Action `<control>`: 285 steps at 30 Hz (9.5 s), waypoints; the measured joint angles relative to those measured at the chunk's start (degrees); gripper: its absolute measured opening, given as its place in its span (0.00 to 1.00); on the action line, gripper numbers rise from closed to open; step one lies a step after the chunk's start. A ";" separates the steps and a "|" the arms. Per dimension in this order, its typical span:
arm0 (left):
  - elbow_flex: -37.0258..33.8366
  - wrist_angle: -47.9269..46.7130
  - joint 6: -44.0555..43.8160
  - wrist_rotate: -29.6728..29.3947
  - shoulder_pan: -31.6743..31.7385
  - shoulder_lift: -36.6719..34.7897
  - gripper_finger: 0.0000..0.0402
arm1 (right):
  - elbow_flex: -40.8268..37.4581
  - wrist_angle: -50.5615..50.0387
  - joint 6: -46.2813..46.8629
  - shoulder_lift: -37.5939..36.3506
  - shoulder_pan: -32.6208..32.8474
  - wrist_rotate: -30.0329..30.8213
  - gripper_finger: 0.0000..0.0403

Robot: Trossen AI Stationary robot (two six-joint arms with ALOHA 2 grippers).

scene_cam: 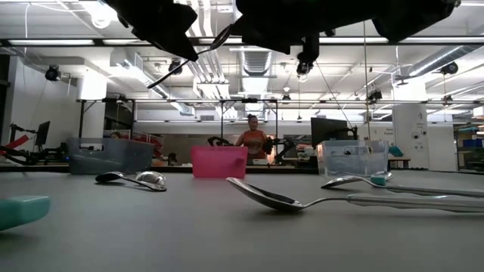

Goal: Sort silverware by color (type)
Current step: Put the black spoon into the transparent bin

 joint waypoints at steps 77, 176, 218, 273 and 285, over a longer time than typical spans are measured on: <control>-17.60 57.67 22.11 32.87 5.64 -2.27 0.33 | 19.43 -79.94 3.82 -12.55 -6.34 -34.47 0.02; -20.20 89.50 18.14 32.06 12.98 -2.14 0.00 | 8.19 -40.14 -5.16 -9.43 3.75 13.94 0.26; -20.26 88.88 18.33 35.54 12.45 -2.03 0.00 | 13.63 -40.21 -5.20 -4.72 0.53 13.51 0.23; -20.63 67.10 34.03 28.75 12.50 -14.69 0.32 | 14.77 -77.06 27.73 -21.74 -22.79 -33.49 0.02; -21.00 67.54 45.03 25.79 12.75 -20.38 0.32 | 24.63 -106.26 29.40 -18.89 -46.37 -49.95 0.02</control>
